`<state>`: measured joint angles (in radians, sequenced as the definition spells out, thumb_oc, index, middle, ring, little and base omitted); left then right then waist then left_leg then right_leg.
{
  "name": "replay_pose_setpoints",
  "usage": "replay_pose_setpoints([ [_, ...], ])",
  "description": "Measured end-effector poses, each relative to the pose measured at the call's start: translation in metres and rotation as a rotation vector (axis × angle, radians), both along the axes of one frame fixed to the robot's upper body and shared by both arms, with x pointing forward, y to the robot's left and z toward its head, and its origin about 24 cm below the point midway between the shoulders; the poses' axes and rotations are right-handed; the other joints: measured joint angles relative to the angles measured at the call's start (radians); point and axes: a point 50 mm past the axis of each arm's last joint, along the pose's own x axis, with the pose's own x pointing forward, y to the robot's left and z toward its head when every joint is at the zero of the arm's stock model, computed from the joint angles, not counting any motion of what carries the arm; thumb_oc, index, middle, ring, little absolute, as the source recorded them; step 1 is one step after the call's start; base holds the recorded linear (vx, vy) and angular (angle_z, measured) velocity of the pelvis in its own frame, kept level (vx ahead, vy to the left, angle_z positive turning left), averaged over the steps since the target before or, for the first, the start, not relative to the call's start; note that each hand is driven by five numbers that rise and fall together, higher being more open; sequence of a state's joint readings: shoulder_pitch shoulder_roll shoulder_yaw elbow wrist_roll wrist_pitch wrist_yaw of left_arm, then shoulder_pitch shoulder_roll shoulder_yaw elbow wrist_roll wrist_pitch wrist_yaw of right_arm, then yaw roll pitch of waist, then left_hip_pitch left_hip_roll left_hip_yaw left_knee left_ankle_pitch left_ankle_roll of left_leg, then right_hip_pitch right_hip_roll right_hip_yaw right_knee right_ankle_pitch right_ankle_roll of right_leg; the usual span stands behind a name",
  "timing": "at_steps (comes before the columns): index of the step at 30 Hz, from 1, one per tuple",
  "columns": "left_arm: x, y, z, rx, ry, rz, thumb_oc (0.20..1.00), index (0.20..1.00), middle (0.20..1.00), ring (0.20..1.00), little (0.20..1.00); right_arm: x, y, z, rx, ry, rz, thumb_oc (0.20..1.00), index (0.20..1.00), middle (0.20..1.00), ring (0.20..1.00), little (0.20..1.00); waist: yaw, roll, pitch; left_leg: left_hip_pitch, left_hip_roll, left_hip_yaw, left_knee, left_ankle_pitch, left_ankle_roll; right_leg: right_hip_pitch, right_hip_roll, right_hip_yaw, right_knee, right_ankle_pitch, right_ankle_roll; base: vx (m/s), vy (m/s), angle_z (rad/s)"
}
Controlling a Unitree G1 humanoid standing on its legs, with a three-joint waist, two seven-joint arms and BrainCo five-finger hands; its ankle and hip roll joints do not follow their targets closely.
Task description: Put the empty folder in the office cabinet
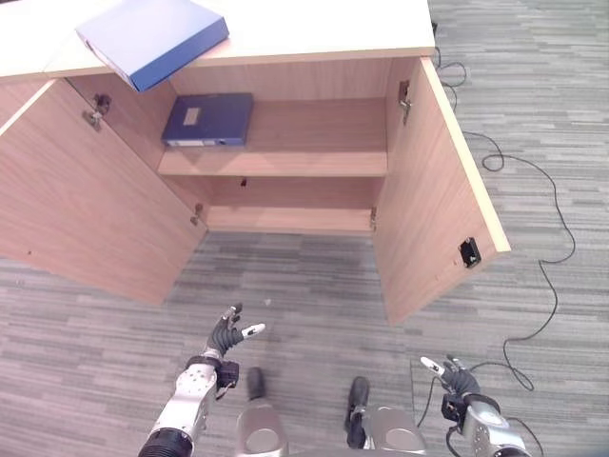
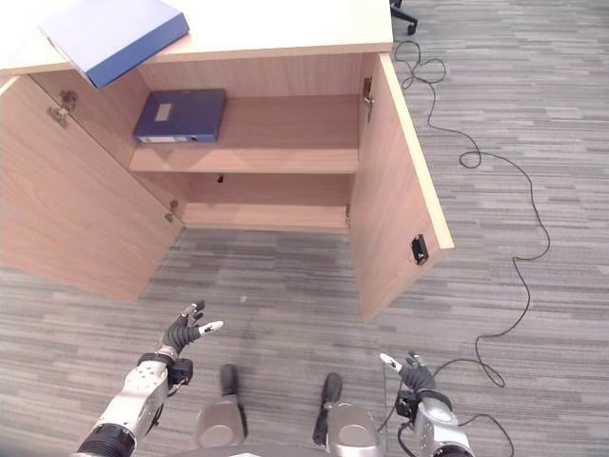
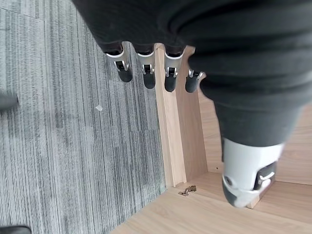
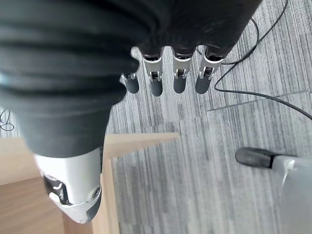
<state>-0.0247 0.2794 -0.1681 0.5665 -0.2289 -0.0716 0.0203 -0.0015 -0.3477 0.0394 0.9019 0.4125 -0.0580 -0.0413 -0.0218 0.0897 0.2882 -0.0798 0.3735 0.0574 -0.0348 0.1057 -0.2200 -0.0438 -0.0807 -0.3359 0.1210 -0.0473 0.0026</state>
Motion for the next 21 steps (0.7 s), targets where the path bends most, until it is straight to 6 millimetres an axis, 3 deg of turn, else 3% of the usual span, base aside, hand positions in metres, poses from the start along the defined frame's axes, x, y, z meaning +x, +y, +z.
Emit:
replay_pose_setpoints([
  [2, 0.001, -0.003, 0.0, -0.009, -0.005, -0.002, 1.0, 1.0, 1.0, 1.0, 1.0, -0.006, -0.002, -0.002, -0.002, 0.017, -0.007, 1.0, 1.0, 1.0, 1.0, 1.0, 0.001, 0.006, -0.003, -0.004, 0.003, -0.032, -0.009, 0.006, -0.01, -0.013, -0.023, 0.003, 0.036, -0.022, 0.026, 0.15, 0.298, 0.05],
  [3, 0.001, -0.003, 0.0, -0.009, -0.002, -0.002, 1.0, 1.0, 1.0, 1.0, 1.0, -0.006, -0.003, -0.002, -0.006, 0.018, -0.006, 1.0, 1.0, 1.0, 1.0, 1.0, 0.001, 0.016, -0.003, -0.008, 0.002, -0.033, -0.005, 0.019, 0.013, -0.021, -0.044, 0.018, 0.074, -0.04, 0.035, 0.21, 0.375, 0.08],
  [4, 0.002, -0.005, -0.001, -0.01, -0.001, -0.006, 1.0, 1.0, 1.0, 1.0, 1.0, -0.008, -0.002, -0.003, -0.003, 0.025, -0.007, 1.0, 1.0, 1.0, 1.0, 1.0, 0.004, 0.015, -0.001, -0.049, 0.003, -0.037, 0.019, 0.021, 0.015, -0.028, -0.1, 0.019, 0.121, -0.076, 0.074, 0.23, 0.369, 0.1],
  [5, 0.001, -0.005, -0.002, -0.007, 0.007, -0.008, 1.0, 1.0, 1.0, 1.0, 1.0, -0.012, -0.003, -0.004, -0.005, 0.033, -0.011, 1.0, 1.0, 1.0, 1.0, 1.0, 0.004, 0.024, -0.006, -0.061, -0.002, -0.032, 0.024, 0.021, 0.023, -0.029, -0.119, 0.031, 0.145, -0.086, 0.097, 0.24, 0.411, 0.03],
  [6, -0.003, -0.007, -0.005, -0.008, 0.017, -0.008, 1.0, 1.0, 1.0, 1.0, 1.0, -0.015, -0.005, -0.004, -0.012, 0.044, 0.001, 1.0, 1.0, 1.0, 1.0, 1.0, 0.01, 0.03, -0.007, -0.071, 0.0, -0.031, 0.026, 0.026, 0.088, -0.035, -0.141, 0.07, 0.171, -0.101, 0.128, 0.23, 0.396, -0.2],
  [7, -0.011, -0.011, -0.011, -0.016, 0.046, -0.013, 1.0, 1.0, 1.0, 1.0, 1.0, -0.017, -0.009, -0.004, -0.023, 0.051, -0.001, 1.0, 1.0, 1.0, 1.0, 1.0, 0.021, 0.053, -0.021, -0.083, 0.0, -0.058, 0.029, 0.031, 0.093, -0.034, -0.161, 0.089, 0.176, -0.1, 0.174, 0.24, 0.418, -0.33],
  [8, -0.012, -0.003, -0.012, 0.006, 0.059, -0.004, 1.0, 1.0, 1.0, 1.0, 1.0, -0.016, -0.002, -0.008, -0.002, 0.06, -0.015, 1.0, 1.0, 1.0, 1.0, 1.0, 0.029, 0.012, -0.017, -0.082, -0.068, -0.052, 0.062, 0.012, -0.03, -0.024, -0.215, 0.136, 0.169, -0.094, 0.189, 0.22, 0.379, -0.04],
  [9, -0.01, 0.006, -0.009, 0.034, 0.048, -0.004, 1.0, 1.0, 1.0, 1.0, 1.0, -0.016, 0.013, -0.013, 0.039, 0.068, 0.008, 1.0, 1.0, 1.0, 1.0, 1.0, 0.029, -0.042, -0.024, -0.098, -0.131, -0.048, 0.079, -0.003, 0.003, -0.013, -0.245, 0.21, 0.124, -0.089, 0.167, 0.25, 0.388, 0.32],
  [10, -0.006, 0.011, -0.004, 0.054, 0.031, -0.009, 1.0, 1.0, 1.0, 1.0, 1.0, -0.019, 0.024, -0.018, 0.072, 0.081, 0.014, 1.0, 1.0, 1.0, 1.0, 1.0, 0.03, -0.077, -0.027, -0.122, -0.168, -0.04, 0.115, -0.016, 0.02, 0.01, -0.277, 0.227, 0.075, -0.058, 0.148, 0.33, 0.455, 0.77],
  [11, 0.003, 0.02, 0.005, 0.088, 0.003, -0.014, 1.0, 1.0, 1.0, 1.0, 1.0, -0.02, 0.044, -0.023, 0.128, 0.086, 0.022, 1.0, 1.0, 1.0, 1.0, 1.0, 0.046, -0.111, -0.03, -0.18, -0.21, -0.041, 0.218, -0.072, 0.05, 0.066, -0.308, 0.245, -0.03, 0.055, 0.123, 0.26, 0.327, 0.53],
  [13, 0.004, 0.025, 0.006, 0.106, 0.002, -0.013, 1.0, 1.0, 1.0, 1.0, 1.0, -0.014, 0.056, -0.023, 0.162, 0.068, 0.035, 1.0, 1.0, 1.0, 1.0, 1.0, 0.075, -0.119, -0.033, -0.18, -0.224, -0.034, 0.268, -0.11, 0.075, 0.086, -0.312, 0.268, -0.068, 0.151, 0.105, 0.11, 0.24, 0.14],
  [14, 0.005, 0.025, 0.008, 0.107, -0.005, -0.013, 1.0, 1.0, 1.0, 1.0, 1.0, -0.008, 0.062, -0.021, 0.175, 0.043, 0.058, 1.0, 1.0, 1.0, 1.0, 1.0, 0.079, -0.105, -0.034, -0.168, -0.231, -0.036, 0.267, -0.117, 0.087, 0.084, -0.32, 0.271, -0.051, 0.137, 0.148, 0.07, 0.393, 0.01],
  [15, 0.008, 0.036, 0.015, 0.151, -0.02, -0.023, 1.0, 1.0, 1.0, 1.0, 1.0, 0.001, 0.067, -0.019, 0.188, 0.023, 0.06, 1.0, 1.0, 1.0, 1.0, 1.0, 0.081, -0.134, -0.038, -0.184, -0.255, -0.006, 0.29, -0.137, 0.114, 0.052, -0.325, 0.268, -0.042, 0.278, 0.145, 0.08, 0.516, 0.0],
  [17, 0.014, 0.039, 0.02, 0.163, -0.038, -0.025, 1.0, 1.0, 1.0, 1.0, 1.0, 0.016, 0.068, -0.012, 0.177, -0.01, 0.083, 1.0, 1.0, 1.0, 1.0, 1.0, 0.087, -0.145, -0.037, -0.198, -0.269, 0.021, 0.282, -0.145, 0.131, 0.005, -0.351, 0.267, -0.032, 0.318, 0.144, 0.04, 0.395, -0.28],
  [18, 0.015, 0.038, 0.021, 0.16, -0.045, -0.025, 1.0, 1.0, 1.0, 1.0, 1.0, 0.022, 0.069, -0.009, 0.176, -0.027, 0.089, 1.0, 1.0, 1.0, 1.0, 1.0, 0.089, -0.146, -0.036, -0.208, -0.273, 0.038, 0.293, -0.15, 0.141, -0.016, -0.354, 0.265, -0.042, 0.365, 0.133, 0.1, 0.596, -0.41],
  [19, 0.012, 0.038, 0.019, 0.157, -0.035, -0.028, 1.0, 1.0, 1.0, 1.0, 1.0, 0.029, 0.071, -0.006, 0.173, -0.043, 0.105, 1.0, 1.0, 1.0, 1.0, 1.0, 0.075, -0.134, -0.029, -0.21, -0.276, 0.056, 0.306, -0.162, 0.163, -0.047, -0.354, 0.221, -0.011, 0.443, 0.088, 0.09, 0.472, -0.36],
  [20, 0.011, 0.036, 0.019, 0.151, -0.037, -0.028, 1.0, 1.0, 1.0, 1.0, 1.0, 0.029, 0.073, -0.006, 0.169, -0.042, 0.121, 1.0, 1.0, 1.0, 1.0, 1.0, 0.069, -0.129, -0.027, -0.196, -0.279, 0.06, 0.298, -0.165, 0.179, -0.066, -0.355, 0.213, 0.016, 0.497, 0.082, 0.09, 0.452, -0.23],
  [21, 0.011, 0.036, 0.018, 0.149, -0.034, -0.027, 1.0, 1.0, 1.0, 1.0, 1.0, 0.028, 0.074, -0.007, 0.173, -0.038, 0.124, 1.0, 1.0, 1.0, 1.0, 1.0, 0.07, -0.117, -0.019, -0.172, -0.273, 0.056, 0.268, -0.159, 0.187, -0.105, -0.356, 0.226, 0.098, 0.464, 0.11, 0.03, 0.145, -0.07],
])
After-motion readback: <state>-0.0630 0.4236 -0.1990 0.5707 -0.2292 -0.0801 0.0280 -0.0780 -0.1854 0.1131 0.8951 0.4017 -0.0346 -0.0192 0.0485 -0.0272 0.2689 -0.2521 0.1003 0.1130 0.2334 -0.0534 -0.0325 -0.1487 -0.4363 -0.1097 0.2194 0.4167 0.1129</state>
